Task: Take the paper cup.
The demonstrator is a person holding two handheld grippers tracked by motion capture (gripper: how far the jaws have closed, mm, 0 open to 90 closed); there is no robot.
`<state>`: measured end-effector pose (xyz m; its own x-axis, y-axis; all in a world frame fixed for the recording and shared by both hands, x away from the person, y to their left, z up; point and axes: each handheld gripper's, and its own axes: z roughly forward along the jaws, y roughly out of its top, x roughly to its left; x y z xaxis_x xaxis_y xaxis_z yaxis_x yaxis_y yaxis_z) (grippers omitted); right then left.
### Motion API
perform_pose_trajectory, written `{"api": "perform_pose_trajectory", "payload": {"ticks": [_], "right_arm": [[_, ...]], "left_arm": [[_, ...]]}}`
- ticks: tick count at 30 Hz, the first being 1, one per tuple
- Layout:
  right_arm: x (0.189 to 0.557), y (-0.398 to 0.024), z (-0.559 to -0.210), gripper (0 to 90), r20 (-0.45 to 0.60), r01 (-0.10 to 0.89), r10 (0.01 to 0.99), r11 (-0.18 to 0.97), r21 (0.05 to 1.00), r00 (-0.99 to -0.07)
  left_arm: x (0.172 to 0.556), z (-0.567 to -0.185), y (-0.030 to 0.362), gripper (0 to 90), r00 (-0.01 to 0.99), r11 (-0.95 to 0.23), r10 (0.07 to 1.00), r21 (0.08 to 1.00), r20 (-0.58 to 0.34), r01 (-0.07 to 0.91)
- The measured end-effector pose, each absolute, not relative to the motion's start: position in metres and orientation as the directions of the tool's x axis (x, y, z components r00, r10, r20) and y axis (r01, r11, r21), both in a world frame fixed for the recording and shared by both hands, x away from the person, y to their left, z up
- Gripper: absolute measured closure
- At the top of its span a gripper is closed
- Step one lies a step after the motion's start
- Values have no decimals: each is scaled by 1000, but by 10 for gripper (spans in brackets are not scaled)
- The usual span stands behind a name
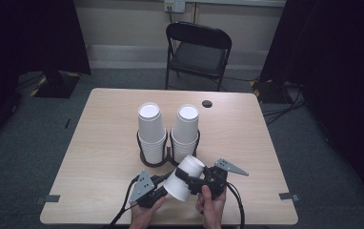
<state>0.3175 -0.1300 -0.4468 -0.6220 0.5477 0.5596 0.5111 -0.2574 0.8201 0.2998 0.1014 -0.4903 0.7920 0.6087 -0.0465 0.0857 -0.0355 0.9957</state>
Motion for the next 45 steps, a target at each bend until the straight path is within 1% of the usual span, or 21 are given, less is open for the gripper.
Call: {"api": "perform_pose_trajectory", "payload": {"ticks": [13, 23, 32, 37, 40, 43, 45], "right_arm": [[316, -135, -445, 133, 521, 463, 574, -260, 848, -632], [315, -141, -441, 132, 498, 425, 582, -270, 864, -643], [312, -146, -436, 137, 456, 379, 602, -260, 888, -656], [311, -151, -432, 139, 416, 338, 634, -248, 908, -651], [309, -151, -431, 141, 358, 293, 681, -215, 932, -639], [307, -152, -430, 140, 312, 269, 702, -176, 947, -640], [306, -153, -430, 135, 302, 266, 705, -165, 950, -641]], "left_arm": [[300, -489, 108, 839, 816, -76, 577, 991, -49, 114], [303, -488, 115, 843, 827, -100, 559, 984, -66, 146], [305, -486, 121, 842, 828, -140, 558, 978, -50, 153], [308, -486, 125, 842, 824, -158, 564, 974, -49, 165], [309, -484, 127, 842, 821, -164, 568, 971, -51, 173], [310, -483, 130, 842, 821, -187, 569, 966, -40, 177], [311, -482, 133, 842, 820, -204, 571, 962, -33, 181]]}}
